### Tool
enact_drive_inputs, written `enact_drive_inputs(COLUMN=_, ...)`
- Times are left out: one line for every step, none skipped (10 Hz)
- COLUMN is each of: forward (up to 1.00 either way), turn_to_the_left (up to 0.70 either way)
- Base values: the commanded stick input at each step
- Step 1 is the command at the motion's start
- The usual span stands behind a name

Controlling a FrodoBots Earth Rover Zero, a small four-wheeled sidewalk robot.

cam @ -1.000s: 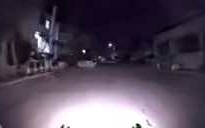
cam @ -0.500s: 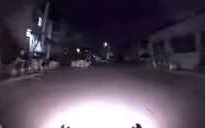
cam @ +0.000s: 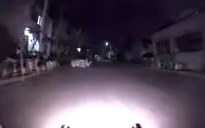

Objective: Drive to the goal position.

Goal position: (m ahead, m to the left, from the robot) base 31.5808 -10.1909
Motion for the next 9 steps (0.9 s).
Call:
enact_drive_inputs(forward=0.85, turn_to_the_left=0.0)
enact_drive_inputs(forward=0.85, turn_to_the_left=0.0)
enact_drive_inputs(forward=0.85, turn_to_the_left=0.0)
enact_drive_inputs(forward=0.85, turn_to_the_left=0.0)
enact_drive_inputs(forward=0.85, turn_to_the_left=0.0)
enact_drive_inputs(forward=0.85, turn_to_the_left=0.0)
enact_drive_inputs(forward=0.85, turn_to_the_left=0.0)
enact_drive_inputs(forward=0.85, turn_to_the_left=0.0)
enact_drive_inputs(forward=0.85, turn_to_the_left=0.0)
